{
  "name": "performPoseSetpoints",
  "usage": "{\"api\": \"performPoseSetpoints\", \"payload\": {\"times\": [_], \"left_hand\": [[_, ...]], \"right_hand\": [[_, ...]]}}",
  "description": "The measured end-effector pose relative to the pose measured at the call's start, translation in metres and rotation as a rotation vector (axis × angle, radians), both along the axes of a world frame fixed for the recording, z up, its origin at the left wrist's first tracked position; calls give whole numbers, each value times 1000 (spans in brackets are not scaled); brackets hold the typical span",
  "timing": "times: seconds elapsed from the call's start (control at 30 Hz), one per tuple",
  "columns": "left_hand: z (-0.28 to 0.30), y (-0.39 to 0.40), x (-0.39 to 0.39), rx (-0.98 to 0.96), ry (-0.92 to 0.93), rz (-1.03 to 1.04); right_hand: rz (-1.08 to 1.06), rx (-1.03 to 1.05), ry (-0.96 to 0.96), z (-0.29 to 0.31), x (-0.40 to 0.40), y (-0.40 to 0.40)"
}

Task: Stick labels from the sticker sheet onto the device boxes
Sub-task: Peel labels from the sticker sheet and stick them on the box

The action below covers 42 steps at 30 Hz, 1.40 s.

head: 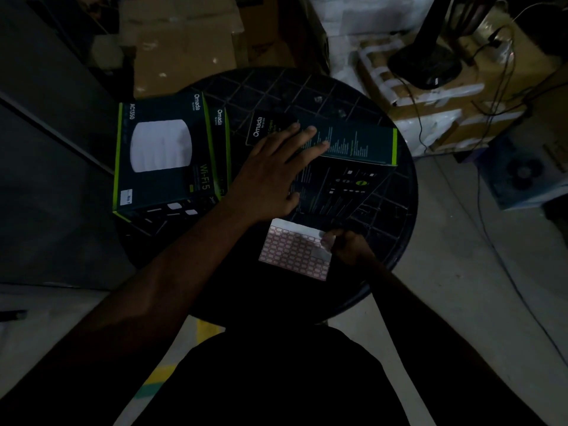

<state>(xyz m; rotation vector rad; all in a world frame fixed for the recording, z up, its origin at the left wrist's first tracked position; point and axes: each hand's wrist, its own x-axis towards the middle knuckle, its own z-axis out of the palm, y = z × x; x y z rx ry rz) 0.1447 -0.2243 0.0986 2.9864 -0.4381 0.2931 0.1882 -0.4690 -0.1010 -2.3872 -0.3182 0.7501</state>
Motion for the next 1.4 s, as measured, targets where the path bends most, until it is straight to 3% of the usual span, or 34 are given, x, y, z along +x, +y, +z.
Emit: {"api": "performPoseSetpoints", "payload": {"times": [0.13, 0.4, 0.57, 0.73, 0.97, 1.4], "left_hand": [[1, 1, 2, -48, -7, 19], [-8, -2, 19, -427, -203, 75], [-9, -11, 15, -443, -297, 140], [-8, -13, 13, -382, -312, 144], [-7, -14, 14, -326, -283, 182], [-12, -11, 17, -337, -336, 146]], "right_hand": [[-141, 186, -61, 22, -15, -4], [-341, 751, -127, 120, -40, 24], [-477, 964, -274, 177, -41, 56], [-670, 923, -357, 195, -25, 79], [-768, 739, -413, 205, -17, 90], [-952, 617, -260, 216, -4, 99]]}}
